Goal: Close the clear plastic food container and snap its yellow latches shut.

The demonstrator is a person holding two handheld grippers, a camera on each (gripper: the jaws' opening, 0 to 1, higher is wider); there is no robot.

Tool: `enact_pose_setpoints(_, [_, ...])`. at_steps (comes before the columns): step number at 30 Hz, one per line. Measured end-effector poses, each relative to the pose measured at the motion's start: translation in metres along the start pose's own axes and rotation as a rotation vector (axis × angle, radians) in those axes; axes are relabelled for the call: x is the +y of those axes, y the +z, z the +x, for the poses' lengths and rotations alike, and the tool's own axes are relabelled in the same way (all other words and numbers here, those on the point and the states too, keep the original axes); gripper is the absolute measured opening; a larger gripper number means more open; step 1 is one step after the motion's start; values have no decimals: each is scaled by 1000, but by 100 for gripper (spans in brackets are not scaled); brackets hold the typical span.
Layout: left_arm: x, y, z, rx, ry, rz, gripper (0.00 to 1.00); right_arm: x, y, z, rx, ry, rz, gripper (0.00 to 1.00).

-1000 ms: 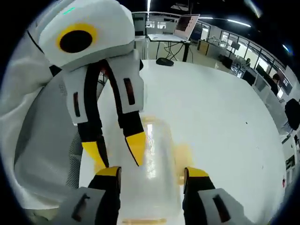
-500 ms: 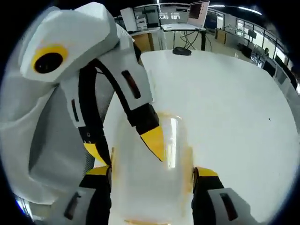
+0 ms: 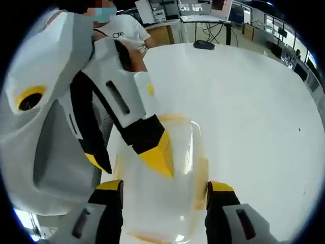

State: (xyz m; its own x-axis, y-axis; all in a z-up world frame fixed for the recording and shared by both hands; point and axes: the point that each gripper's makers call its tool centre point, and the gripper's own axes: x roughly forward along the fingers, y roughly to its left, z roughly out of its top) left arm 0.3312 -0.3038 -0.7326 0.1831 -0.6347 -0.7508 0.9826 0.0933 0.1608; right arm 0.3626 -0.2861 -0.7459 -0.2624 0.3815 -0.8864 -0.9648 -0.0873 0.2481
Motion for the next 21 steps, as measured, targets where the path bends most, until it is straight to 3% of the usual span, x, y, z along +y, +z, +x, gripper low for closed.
enact_pose_setpoints(6, [8, -1, 3, -8, 37, -11, 55, 1, 0, 1, 8, 0, -2, 67])
enact_pose_setpoints(10, [9, -8, 4, 55, 74, 90, 58, 0, 0, 2, 14, 14, -7, 68])
enact_pose_setpoints(21, [9, -7, 5, 71, 80, 72, 56, 1, -1, 6, 42, 50, 29, 69])
